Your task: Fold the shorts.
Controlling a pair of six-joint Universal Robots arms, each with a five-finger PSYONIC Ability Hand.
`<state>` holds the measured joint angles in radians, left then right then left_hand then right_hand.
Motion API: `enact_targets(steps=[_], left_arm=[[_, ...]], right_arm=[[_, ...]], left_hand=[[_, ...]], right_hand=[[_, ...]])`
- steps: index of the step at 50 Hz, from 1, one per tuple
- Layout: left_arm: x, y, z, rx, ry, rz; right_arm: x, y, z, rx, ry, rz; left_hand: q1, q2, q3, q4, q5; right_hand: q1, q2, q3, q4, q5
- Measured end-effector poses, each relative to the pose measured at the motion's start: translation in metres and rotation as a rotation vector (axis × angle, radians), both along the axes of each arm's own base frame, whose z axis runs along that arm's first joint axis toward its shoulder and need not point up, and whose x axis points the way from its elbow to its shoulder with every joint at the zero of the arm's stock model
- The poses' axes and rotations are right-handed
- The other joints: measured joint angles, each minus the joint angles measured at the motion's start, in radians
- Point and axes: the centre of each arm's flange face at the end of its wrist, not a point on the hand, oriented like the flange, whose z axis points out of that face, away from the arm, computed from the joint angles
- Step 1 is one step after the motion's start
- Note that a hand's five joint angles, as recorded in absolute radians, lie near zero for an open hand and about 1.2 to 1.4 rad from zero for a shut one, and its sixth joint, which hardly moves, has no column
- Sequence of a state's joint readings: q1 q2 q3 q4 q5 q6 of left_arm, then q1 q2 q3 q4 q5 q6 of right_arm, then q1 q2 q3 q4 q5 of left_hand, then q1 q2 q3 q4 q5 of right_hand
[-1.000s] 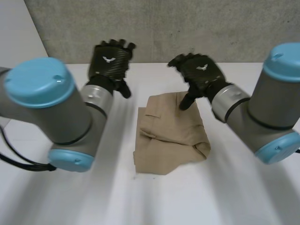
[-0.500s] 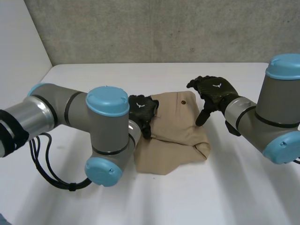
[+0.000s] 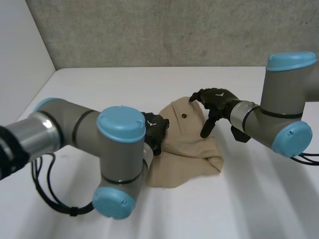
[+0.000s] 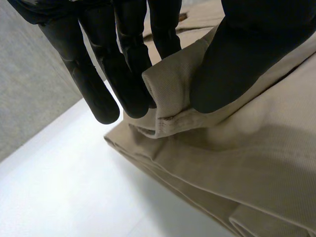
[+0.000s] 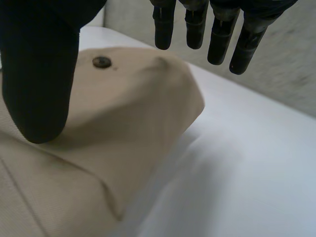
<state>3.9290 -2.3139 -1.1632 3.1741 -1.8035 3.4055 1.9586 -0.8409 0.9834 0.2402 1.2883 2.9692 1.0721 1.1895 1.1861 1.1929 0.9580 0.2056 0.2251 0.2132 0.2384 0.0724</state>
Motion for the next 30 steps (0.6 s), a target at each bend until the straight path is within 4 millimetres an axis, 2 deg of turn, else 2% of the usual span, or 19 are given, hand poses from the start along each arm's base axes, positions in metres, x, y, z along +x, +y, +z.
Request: enact_targets(steps=[2, 3, 4, 5, 14, 16, 18, 19, 20, 21, 22, 26, 28, 29, 30], left_arm=[[0.000, 0.000, 0.000, 0.000, 0.000, 0.000], [0.003, 0.007, 0.006, -0.010, -0.013, -0.005], [0.013, 0.022, 0.018, -0.040, -0.048, -0.022], [0.015, 0.025, 0.019, -0.047, -0.058, -0.027], [0.024, 0.035, 0.006, -0.082, -0.131, -0.048], [0.026, 0.033, 0.002, -0.081, -0.147, -0.045], [0.026, 0.033, 0.001, -0.081, -0.149, -0.044], [0.027, 0.030, 0.002, -0.085, -0.155, -0.039], [0.027, 0.029, 0.004, -0.088, -0.154, -0.038], [0.027, 0.028, 0.006, -0.094, -0.149, -0.036], [0.027, 0.028, 0.008, -0.098, -0.146, -0.035], [0.024, 0.023, 0.033, -0.147, -0.088, -0.026], [0.024, 0.022, 0.037, -0.155, -0.078, -0.024], [0.022, 0.015, 0.055, -0.193, -0.028, -0.010], [0.021, 0.013, 0.060, -0.201, -0.015, -0.006]], right_arm=[[0.000, 0.000, 0.000, 0.000, 0.000, 0.000], [0.001, 0.000, -0.001, 0.027, -0.006, 0.015], [0.003, 0.002, -0.004, 0.098, -0.018, 0.051], [0.004, 0.002, -0.006, 0.125, -0.020, 0.064], [0.006, 0.002, -0.029, 0.188, 0.007, 0.087], [0.006, 0.002, -0.037, 0.190, 0.031, 0.092], [0.006, 0.002, -0.039, 0.190, 0.038, 0.093], [0.006, 0.004, -0.049, 0.187, 0.076, 0.102], [0.006, 0.004, -0.052, 0.184, 0.090, 0.105], [0.006, 0.005, -0.054, 0.181, 0.103, 0.108], [0.006, 0.006, -0.058, 0.178, 0.121, 0.111], [0.005, 0.010, -0.063, 0.163, 0.171, 0.120], [0.004, 0.010, -0.063, 0.162, 0.174, 0.121], [0.004, 0.013, -0.061, 0.153, 0.183, 0.124], [0.003, 0.014, -0.061, 0.150, 0.183, 0.124]], left_hand=[[0.000, 0.000, 0.000, 0.000, 0.000], [0.000, 0.000, 0.000, 0.000, 0.000], [-0.001, 0.003, 0.000, 0.000, 0.000], [-0.001, 0.003, 0.000, 0.000, 0.000], [-0.001, 0.005, 0.002, 0.000, 0.000], [-0.093, -0.246, -0.233, -0.241, -0.177], [-0.093, -0.246, -0.233, -0.241, -0.177], [-0.442, -0.524, -0.514, -0.528, -0.463], [-0.442, -0.524, -0.514, -0.528, -0.463], [-0.591, -0.677, -0.662, -0.677, -0.616], [-0.602, -0.690, -0.680, -0.690, -0.630], [-0.684, -0.807, -0.797, -0.821, -0.766], [-0.684, -0.807, -0.797, -0.821, -0.766], [-0.836, -0.945, -0.936, -0.949, -0.899], [-0.841, -0.950, -0.940, -0.955, -0.905]], right_hand=[[0.000, 0.000, 0.000, 0.000, 0.000], [0.000, 0.000, 0.000, 0.000, 0.000], [-0.001, 0.000, 0.000, 0.000, 0.000], [-0.007, 0.000, 0.000, 0.000, 0.000], [-0.036, 0.000, -0.001, 0.000, 0.000], [-0.048, 0.000, -0.018, 0.000, 0.000], [-0.049, 0.000, -0.021, 0.000, 0.000], [-0.053, -0.001, -0.025, 0.000, 0.000], [-0.066, -0.015, -0.043, 0.000, 0.000], [-0.067, -0.015, -0.047, 0.000, 0.000], [-0.067, -0.021, -0.050, 0.000, 0.000], [-0.067, -0.040, -0.054, -0.027, 0.000], [-0.067, -0.046, -0.054, -0.033, 0.000], [-0.067, -0.050, -0.054, -0.034, 0.000], [-0.067, -0.050, -0.054, -0.034, 0.000]])
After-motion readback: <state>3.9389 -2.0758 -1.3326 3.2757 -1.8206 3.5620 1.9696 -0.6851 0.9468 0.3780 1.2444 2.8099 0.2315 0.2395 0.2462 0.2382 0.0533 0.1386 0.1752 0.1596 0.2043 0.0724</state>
